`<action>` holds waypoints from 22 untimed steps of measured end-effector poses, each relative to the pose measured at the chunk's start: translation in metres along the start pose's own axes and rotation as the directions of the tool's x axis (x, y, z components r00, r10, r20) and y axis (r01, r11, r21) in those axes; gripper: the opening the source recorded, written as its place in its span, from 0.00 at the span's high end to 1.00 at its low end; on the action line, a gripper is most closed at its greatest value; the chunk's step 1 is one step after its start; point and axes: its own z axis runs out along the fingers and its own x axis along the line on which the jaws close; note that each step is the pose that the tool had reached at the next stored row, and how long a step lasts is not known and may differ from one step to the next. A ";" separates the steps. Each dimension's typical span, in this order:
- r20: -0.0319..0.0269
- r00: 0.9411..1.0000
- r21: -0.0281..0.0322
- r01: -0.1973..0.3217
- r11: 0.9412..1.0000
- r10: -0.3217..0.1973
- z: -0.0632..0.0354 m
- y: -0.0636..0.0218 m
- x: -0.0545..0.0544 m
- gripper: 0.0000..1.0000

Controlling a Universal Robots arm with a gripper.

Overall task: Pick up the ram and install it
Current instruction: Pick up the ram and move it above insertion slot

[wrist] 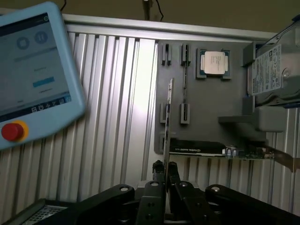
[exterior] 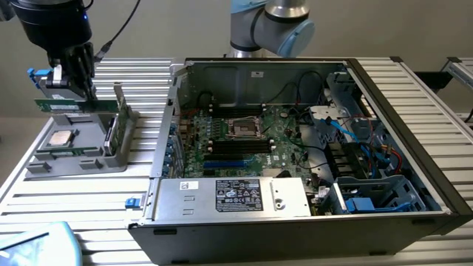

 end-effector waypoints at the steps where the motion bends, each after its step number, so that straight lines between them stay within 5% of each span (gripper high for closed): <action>1: 0.000 1.000 0.000 0.000 1.000 0.000 -0.0007 -0.0041 0.000 0.86; 9: -0.001 1.000 0.000 0.006 1.000 -0.006 -0.0044 -0.0281 0.003 0.86; 16: 0.000 1.000 0.001 0.009 1.000 -0.009 -0.0181 -0.0429 0.004 0.86; 22: -0.001 1.000 0.008 0.009 1.000 -0.009 -0.0213 -0.0537 0.005 0.86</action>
